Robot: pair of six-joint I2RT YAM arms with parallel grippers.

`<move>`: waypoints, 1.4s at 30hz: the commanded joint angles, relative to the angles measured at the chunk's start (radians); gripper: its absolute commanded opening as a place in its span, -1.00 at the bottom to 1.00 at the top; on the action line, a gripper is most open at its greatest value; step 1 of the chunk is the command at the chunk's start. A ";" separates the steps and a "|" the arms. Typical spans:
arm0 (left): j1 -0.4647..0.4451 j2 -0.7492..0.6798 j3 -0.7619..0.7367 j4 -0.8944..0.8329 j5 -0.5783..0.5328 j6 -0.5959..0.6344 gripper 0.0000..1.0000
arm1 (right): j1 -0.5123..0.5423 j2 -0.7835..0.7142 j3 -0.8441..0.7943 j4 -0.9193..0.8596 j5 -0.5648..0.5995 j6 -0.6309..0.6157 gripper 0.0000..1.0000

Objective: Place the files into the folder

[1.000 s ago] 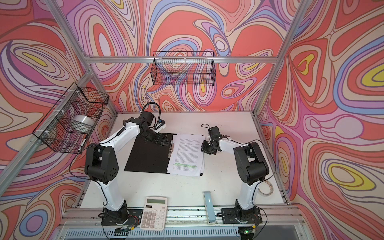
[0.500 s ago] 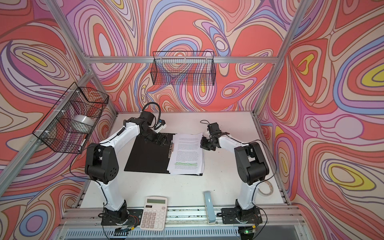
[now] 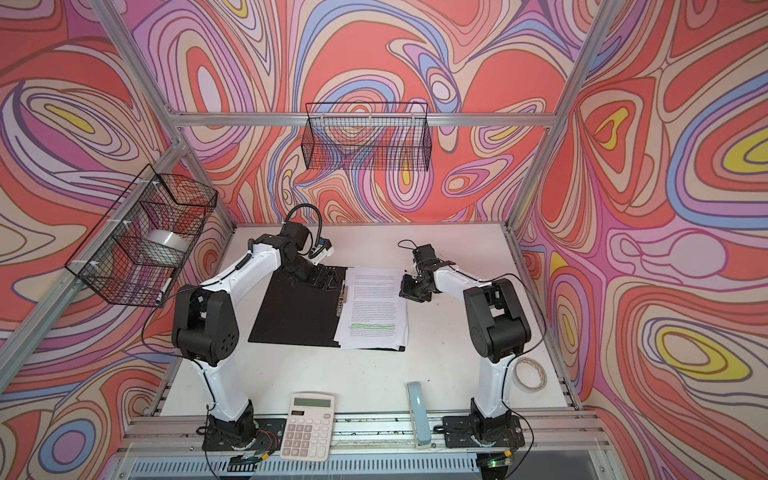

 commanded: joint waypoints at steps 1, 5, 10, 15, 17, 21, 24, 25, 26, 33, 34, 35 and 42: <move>0.008 0.014 0.028 -0.043 0.004 -0.018 0.94 | -0.001 -0.097 -0.060 0.004 0.014 0.026 -0.27; 0.008 0.019 0.029 -0.068 0.013 -0.026 0.93 | -0.002 -0.188 -0.160 0.008 -0.017 0.059 -0.22; 0.008 0.013 0.023 -0.086 0.048 -0.025 0.92 | -0.001 -0.265 -0.319 0.104 -0.125 0.130 -0.19; 0.008 0.000 0.001 -0.078 0.056 -0.018 0.92 | -0.001 -0.308 -0.395 0.103 -0.128 0.139 -0.18; 0.008 -0.004 -0.007 -0.079 0.061 -0.017 0.92 | -0.001 -0.317 -0.421 0.123 -0.150 0.145 -0.18; 0.009 -0.009 -0.017 -0.077 0.066 -0.017 0.91 | -0.001 -0.339 -0.459 0.165 -0.190 0.162 -0.16; 0.008 -0.013 -0.027 -0.070 0.071 -0.020 0.91 | -0.001 -0.335 -0.471 0.175 -0.195 0.168 -0.17; 0.008 -0.014 -0.029 -0.067 0.073 -0.023 0.91 | -0.001 -0.337 -0.479 0.187 -0.196 0.174 -0.17; 0.008 -0.013 -0.031 -0.066 0.075 -0.026 0.91 | -0.001 -0.336 -0.486 0.197 -0.200 0.177 -0.17; 0.008 -0.007 -0.031 -0.060 0.086 -0.037 0.91 | -0.001 -0.348 -0.516 0.257 -0.215 0.203 -0.21; 0.008 -0.007 -0.031 -0.060 0.086 -0.038 0.90 | -0.001 -0.349 -0.518 0.260 -0.215 0.205 -0.22; 0.008 -0.007 -0.031 -0.060 0.086 -0.038 0.90 | -0.001 -0.346 -0.519 0.263 -0.220 0.205 -0.23; 0.008 -0.004 -0.033 -0.059 0.094 -0.037 0.90 | -0.001 -0.297 -0.525 0.292 -0.262 0.206 -0.30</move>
